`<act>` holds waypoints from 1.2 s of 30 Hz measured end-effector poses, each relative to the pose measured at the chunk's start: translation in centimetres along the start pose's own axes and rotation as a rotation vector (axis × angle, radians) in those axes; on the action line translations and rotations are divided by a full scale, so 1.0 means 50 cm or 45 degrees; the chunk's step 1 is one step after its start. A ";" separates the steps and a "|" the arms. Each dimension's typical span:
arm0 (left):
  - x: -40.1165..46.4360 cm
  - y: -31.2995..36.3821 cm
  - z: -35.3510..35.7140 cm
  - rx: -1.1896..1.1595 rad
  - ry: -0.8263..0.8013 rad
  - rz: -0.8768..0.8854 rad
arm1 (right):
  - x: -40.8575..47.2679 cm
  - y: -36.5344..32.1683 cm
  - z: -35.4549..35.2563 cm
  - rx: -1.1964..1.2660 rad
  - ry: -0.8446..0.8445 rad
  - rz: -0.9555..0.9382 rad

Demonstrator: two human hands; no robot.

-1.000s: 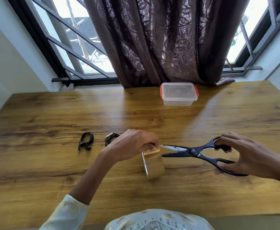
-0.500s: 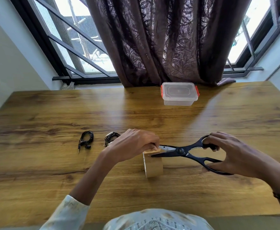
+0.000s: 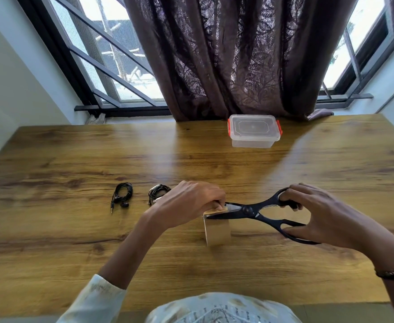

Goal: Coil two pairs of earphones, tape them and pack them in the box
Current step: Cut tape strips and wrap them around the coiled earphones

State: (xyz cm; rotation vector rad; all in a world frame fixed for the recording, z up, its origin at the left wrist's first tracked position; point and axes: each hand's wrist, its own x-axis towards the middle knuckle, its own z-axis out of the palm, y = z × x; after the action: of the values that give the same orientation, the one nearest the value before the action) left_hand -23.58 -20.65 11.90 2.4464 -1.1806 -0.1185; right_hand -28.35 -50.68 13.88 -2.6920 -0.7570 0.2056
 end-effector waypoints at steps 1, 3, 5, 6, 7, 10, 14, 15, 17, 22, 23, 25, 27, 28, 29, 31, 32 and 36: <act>-0.001 0.001 0.000 -0.002 0.001 0.000 | 0.001 -0.002 -0.001 -0.006 0.002 0.001; -0.001 0.001 -0.001 -0.002 0.004 -0.001 | 0.003 -0.005 -0.001 -0.026 0.009 0.003; -0.001 0.003 -0.001 -0.007 0.007 -0.003 | 0.004 -0.007 -0.002 -0.040 0.020 0.005; -0.001 0.003 -0.002 -0.013 0.006 -0.007 | 0.004 -0.008 -0.002 -0.042 0.022 0.007; -0.001 0.004 -0.003 -0.021 0.003 -0.015 | 0.004 -0.008 -0.002 -0.040 0.022 0.007; 0.001 0.007 -0.004 -0.038 -0.002 -0.038 | 0.002 -0.009 -0.003 -0.039 0.015 0.007; 0.000 0.006 -0.002 -0.046 -0.002 -0.039 | 0.001 -0.008 -0.002 -0.044 0.022 0.012; 0.000 0.005 -0.002 -0.048 0.000 -0.041 | 0.001 -0.008 -0.002 -0.044 0.024 0.016; -0.001 0.006 -0.002 -0.054 0.003 -0.048 | 0.000 -0.009 -0.003 -0.044 0.022 0.019; 0.002 0.008 -0.001 -0.060 0.004 -0.050 | 0.000 -0.017 -0.005 -0.044 0.032 0.000; 0.002 0.008 -0.001 -0.059 0.001 -0.051 | 0.000 -0.018 -0.005 -0.043 0.033 -0.005; 0.002 0.005 0.000 -0.053 0.001 -0.046 | 0.001 -0.017 -0.004 -0.044 0.033 -0.007; 0.002 0.002 0.001 -0.046 0.002 -0.037 | 0.001 -0.014 -0.004 -0.060 0.028 0.006; 0.002 0.001 0.002 -0.045 0.001 -0.035 | 0.002 -0.013 -0.004 -0.073 0.028 0.013; 0.002 0.000 0.003 -0.046 -0.001 -0.036 | 0.002 -0.012 -0.004 -0.083 0.031 0.018; 0.003 -0.001 0.004 -0.048 -0.002 -0.038 | 0.002 -0.012 -0.004 -0.088 0.026 0.020; 0.003 -0.002 0.004 -0.049 0.000 -0.036 | 0.002 -0.012 -0.004 -0.083 0.021 0.020; 0.002 0.000 0.004 -0.047 0.010 -0.026 | 0.000 -0.009 -0.005 -0.065 0.005 0.036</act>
State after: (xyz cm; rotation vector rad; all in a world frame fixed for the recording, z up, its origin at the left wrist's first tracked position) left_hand -23.57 -20.77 11.74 2.4252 -1.1405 -0.1350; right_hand -28.52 -50.39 14.26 -2.7520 -0.7331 0.1899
